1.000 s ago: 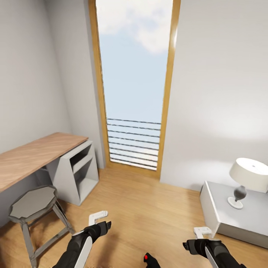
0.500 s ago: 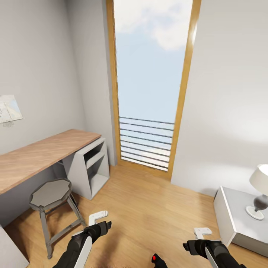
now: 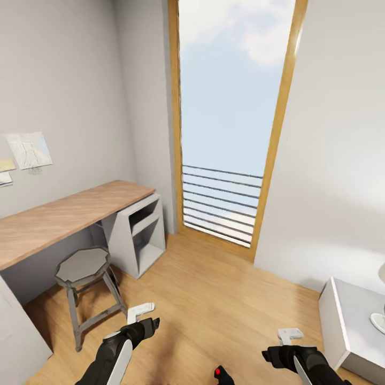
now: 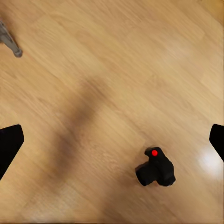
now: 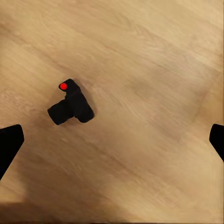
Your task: Attach the digital camera to the camera tripod in the bedroom.
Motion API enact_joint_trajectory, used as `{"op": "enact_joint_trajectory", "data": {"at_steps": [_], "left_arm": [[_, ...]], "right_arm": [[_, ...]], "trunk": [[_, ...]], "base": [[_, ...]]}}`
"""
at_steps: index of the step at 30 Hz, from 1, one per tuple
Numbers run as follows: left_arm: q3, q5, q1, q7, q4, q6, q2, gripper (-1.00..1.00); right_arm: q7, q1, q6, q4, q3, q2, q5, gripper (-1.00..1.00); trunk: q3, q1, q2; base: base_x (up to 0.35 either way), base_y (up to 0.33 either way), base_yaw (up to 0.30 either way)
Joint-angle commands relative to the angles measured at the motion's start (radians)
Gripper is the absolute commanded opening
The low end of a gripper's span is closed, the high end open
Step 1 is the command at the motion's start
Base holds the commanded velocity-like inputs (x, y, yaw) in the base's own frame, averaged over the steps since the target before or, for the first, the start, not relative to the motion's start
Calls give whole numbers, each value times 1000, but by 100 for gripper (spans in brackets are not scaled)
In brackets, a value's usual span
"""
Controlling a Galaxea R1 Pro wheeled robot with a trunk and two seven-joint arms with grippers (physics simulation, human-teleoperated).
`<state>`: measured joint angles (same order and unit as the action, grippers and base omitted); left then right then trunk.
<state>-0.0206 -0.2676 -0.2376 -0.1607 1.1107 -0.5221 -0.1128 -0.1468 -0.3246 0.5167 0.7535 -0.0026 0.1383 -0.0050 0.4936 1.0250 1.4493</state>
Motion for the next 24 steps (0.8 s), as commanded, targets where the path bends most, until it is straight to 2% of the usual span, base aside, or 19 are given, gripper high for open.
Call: {"op": "enact_joint_trajectory", "data": {"at_steps": [1, 4, 8, 11, 13, 17, 24], "left_arm": [[-1, -11, -1, -9, 1, -4, 0, 100], [2, -11, -1, -8, 1, -4, 1, 100], [6, -16, -1, -11, 6, -4, 0, 100], [15, -26, 1, -34, 10, -5, -3, 100], [20, -48, 3, -59, 12, -5, -6, 100], [24, -94, 5, -85, 13, -4, -2, 100], [26, -111, 6, -93, 13, -4, -1, 100]], "right_arm": [[-2, -1, 5, -5, 1, -2, 0, 100], [-1, -29, 5, -46, 4, -10, -1, 100], [2, -98, 13, -90, 6, -20, -2, 100], [2, -169, 37, -131, 8, -41, -2, 100], [0, -218, 59, -153, 9, -58, -2, 100], [-6, -257, 74, -165, 12, -76, -2, 100], [-7, -267, 71, -154, 17, -98, 0, 100]], "trunk": [[2, 0, 1], [5, 0, 1], [9, 0, 1], [11, 0, 1], [13, 0, 1], [16, 0, 1], [18, 0, 1]], "base": [[0, -338, 229], [0, -339, 230], [0, -340, 230], [0, -341, 230], [0, -341, 228], [0, -341, 162], [0, -341, 39]]}}
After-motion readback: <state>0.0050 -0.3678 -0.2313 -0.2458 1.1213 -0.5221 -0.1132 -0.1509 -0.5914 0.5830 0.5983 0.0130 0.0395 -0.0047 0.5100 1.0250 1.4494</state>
